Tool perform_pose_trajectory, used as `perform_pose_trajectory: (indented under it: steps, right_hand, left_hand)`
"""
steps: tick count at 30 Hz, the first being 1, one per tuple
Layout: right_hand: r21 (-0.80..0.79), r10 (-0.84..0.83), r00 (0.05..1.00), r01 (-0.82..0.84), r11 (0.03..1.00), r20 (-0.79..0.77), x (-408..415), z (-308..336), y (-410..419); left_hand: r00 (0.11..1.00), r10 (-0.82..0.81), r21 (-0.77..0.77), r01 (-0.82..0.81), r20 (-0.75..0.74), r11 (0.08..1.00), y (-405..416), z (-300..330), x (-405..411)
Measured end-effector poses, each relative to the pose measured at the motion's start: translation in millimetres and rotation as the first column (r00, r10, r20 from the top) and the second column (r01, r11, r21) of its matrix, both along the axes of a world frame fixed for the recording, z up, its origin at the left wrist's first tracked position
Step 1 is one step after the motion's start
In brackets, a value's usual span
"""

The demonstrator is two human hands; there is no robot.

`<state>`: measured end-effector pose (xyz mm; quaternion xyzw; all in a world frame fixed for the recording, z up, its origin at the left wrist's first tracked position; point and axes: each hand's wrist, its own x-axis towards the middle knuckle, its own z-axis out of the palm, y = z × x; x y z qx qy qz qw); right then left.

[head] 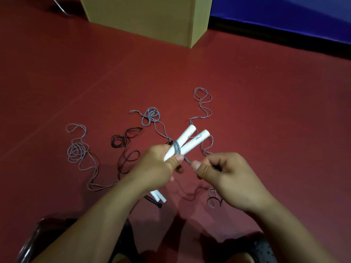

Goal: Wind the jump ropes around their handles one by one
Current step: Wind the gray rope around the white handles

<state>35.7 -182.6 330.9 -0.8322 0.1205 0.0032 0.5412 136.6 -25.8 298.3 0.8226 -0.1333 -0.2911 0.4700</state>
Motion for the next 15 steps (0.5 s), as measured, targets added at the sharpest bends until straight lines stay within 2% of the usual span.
perform_pose_trajectory:
  steps: [4, 10, 13, 15]
  right_hand:
    - [0.047, -0.044, 0.996, 0.041, 0.998, 0.075, -3.8, 1.7, 0.9]
    - [0.072, -0.046, 0.985, 0.034, 0.997, 0.166, -7.3, 2.1, -2.7]
    - [0.074, -0.027, 0.989, 0.017, 0.997, 0.142, -12.2, 3.6, -5.1]
    - [0.016, 0.028, 0.991, -0.031, 0.999, 0.128, -26.0, 9.3, -1.9]
  left_hand:
    - [0.994, -0.015, 0.034, 0.011, 0.110, 0.999, -1.9, -1.2, -0.3]
    - [0.986, -0.065, 0.085, 0.053, 0.153, 0.995, -2.9, 6.6, -4.2]
    - [0.975, -0.111, 0.167, 0.079, 0.194, 0.983, -5.1, 17.9, -11.1]
    - [0.969, -0.137, 0.237, 0.086, 0.206, 0.968, -3.8, 28.8, -27.7]
